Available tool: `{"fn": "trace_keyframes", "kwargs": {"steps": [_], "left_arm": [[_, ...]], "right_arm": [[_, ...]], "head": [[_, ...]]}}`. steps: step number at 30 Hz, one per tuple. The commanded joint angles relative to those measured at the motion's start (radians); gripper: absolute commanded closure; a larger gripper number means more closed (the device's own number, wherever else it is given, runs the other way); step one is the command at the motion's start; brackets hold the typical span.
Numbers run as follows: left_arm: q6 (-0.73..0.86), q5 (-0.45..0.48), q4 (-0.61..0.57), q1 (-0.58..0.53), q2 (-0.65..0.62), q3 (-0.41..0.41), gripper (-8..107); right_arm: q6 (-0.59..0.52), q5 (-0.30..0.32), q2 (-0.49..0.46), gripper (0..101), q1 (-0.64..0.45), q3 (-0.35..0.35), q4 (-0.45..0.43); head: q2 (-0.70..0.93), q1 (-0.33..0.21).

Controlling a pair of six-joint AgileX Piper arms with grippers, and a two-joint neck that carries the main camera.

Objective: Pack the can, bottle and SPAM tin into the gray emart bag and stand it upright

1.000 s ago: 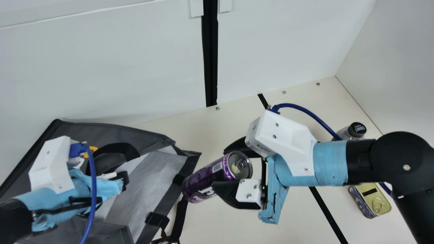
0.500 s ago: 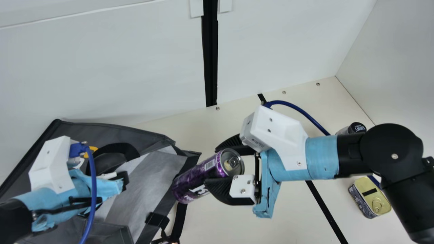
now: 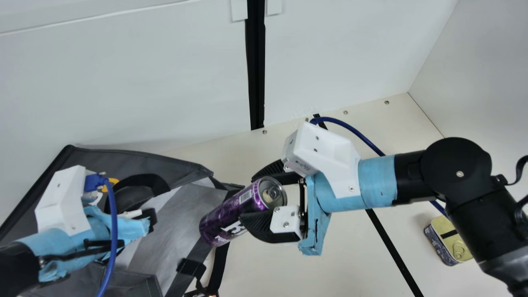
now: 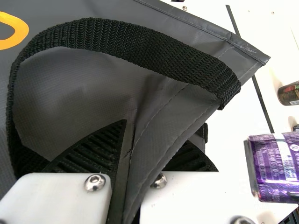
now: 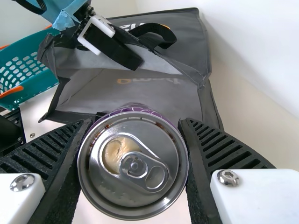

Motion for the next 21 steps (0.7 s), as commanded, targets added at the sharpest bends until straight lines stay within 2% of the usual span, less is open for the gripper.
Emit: {"fn": "trace_keyframes", "kwargs": {"steps": [1,21], "left_arm": [[0.0,0.0,0.0,0.0,0.0,0.0,107],[0.0,0.0,0.0,0.0,0.0,0.0,107]], "right_arm": [[0.0,-0.013,0.01,101,0.014,0.001,0.004],[-0.024,-0.218,0.123,101,0.202,0.036,0.032]], "head": [[-0.002,-0.023],[-0.002,-0.023]]}}
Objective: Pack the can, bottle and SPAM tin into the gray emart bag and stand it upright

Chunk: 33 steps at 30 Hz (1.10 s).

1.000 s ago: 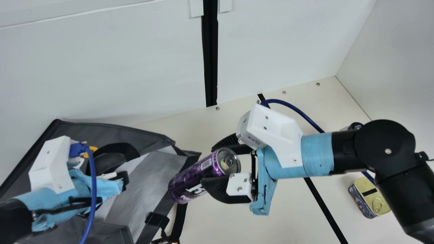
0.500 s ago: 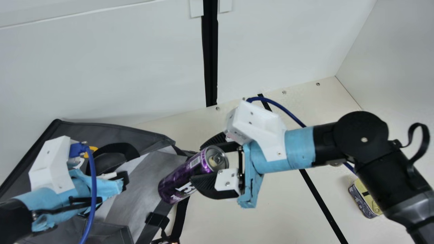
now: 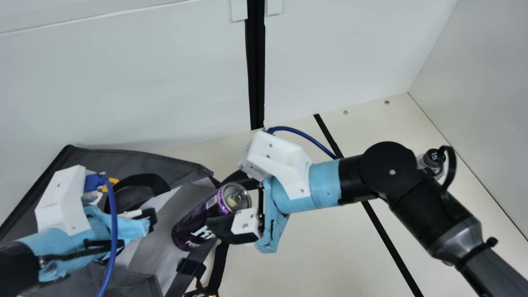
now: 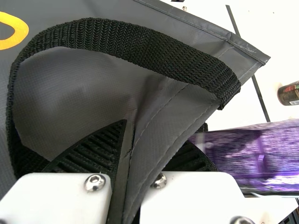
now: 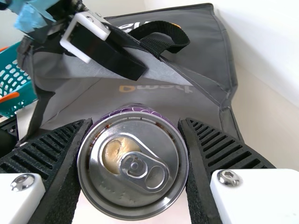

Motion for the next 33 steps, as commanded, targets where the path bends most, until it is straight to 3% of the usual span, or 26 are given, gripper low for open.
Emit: {"fn": "trace_keyframes", "kwargs": {"steps": [1,15,33], "left_arm": [[0.0,0.0,0.0,0.0,0.0,0.0,107],[0.0,0.0,0.0,0.0,0.0,0.0,107],[0.0,0.0,0.0,0.0,0.0,0.0,107]], "right_arm": [[-0.008,-0.02,0.011,101,0.014,0.002,0.004],[-0.073,-0.146,0.127,101,0.117,0.009,0.054],[-0.113,-0.285,0.305,101,0.24,-0.043,0.139]], "head": [[-0.001,-0.023],[-0.001,-0.023],[-0.001,-0.023]]}}
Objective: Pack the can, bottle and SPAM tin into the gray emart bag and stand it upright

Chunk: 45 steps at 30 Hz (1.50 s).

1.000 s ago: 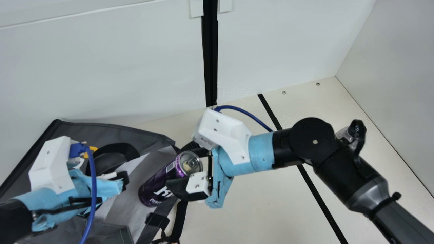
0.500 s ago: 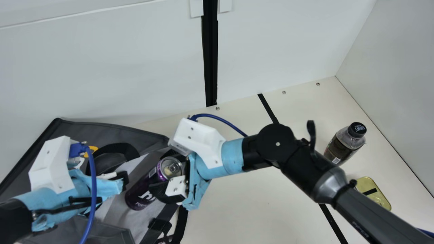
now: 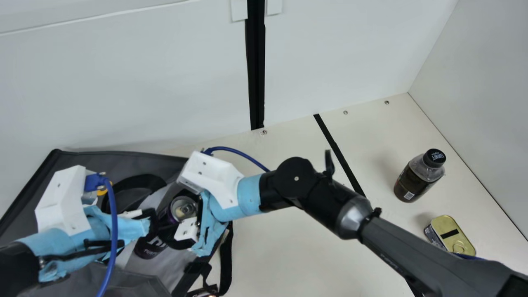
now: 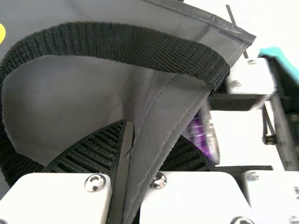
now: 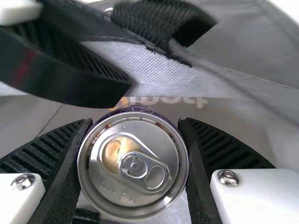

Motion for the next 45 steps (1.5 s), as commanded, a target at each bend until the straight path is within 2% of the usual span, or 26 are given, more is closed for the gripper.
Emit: {"fn": "trace_keyframes", "kwargs": {"steps": [1,15,31,43,45], "left_arm": [[0.0,0.0,0.0,0.0,0.0,0.0,107],[0.0,0.0,0.0,0.0,0.0,0.0,107],[0.0,0.0,0.0,0.0,0.0,0.0,107],[0.0,0.0,0.0,0.0,0.0,0.0,107],[0.0,0.0,0.0,0.0,0.0,0.0,107]], "right_arm": [[0.001,-0.012,0.017,101,0.011,-0.006,0.002],[0.035,-0.065,0.105,101,0.066,-0.054,-0.008],[0.068,-0.065,0.127,48,0.071,-0.08,-0.042],[0.074,-0.051,0.106,8,0.052,-0.066,-0.063],[0.074,-0.047,0.099,6,0.047,-0.06,-0.067]], "head": [[-0.001,-0.023],[-0.001,-0.023],[-0.001,-0.023],[-0.001,-0.023],[-0.001,-0.023]]}}
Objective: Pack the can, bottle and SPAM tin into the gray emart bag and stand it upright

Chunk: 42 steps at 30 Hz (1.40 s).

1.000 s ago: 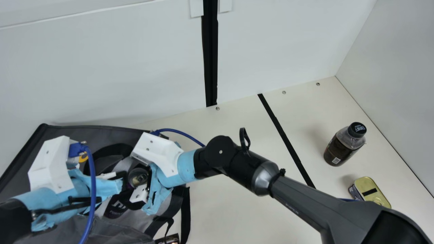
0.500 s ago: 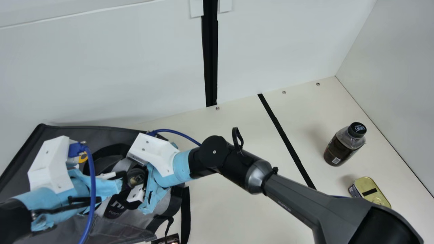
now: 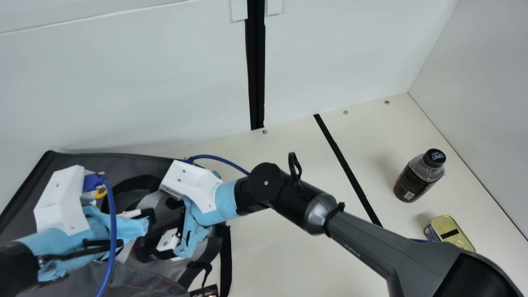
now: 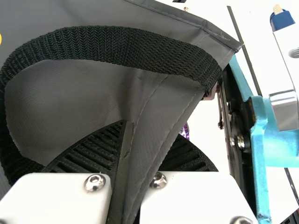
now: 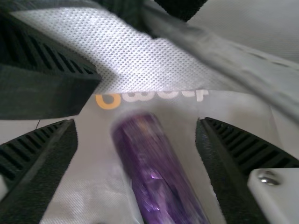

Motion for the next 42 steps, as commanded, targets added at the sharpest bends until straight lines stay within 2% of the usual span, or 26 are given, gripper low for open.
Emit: {"fn": "trace_keyframes", "kwargs": {"steps": [1,24,42], "left_arm": [[0.0,0.0,0.0,0.0,0.0,0.0,107],[0.0,0.0,0.0,0.0,0.0,0.0,107],[0.0,0.0,0.0,0.0,0.0,0.0,107]], "right_arm": [[-0.001,0.001,-0.005,6,-0.005,0.004,-0.004],[-0.03,0.07,-0.151,6,-0.111,0.105,-0.025],[-0.086,0.187,-0.311,6,-0.27,0.19,-0.021]], "head": [[-0.002,-0.023],[-0.002,-0.023],[-0.002,-0.023]]}}
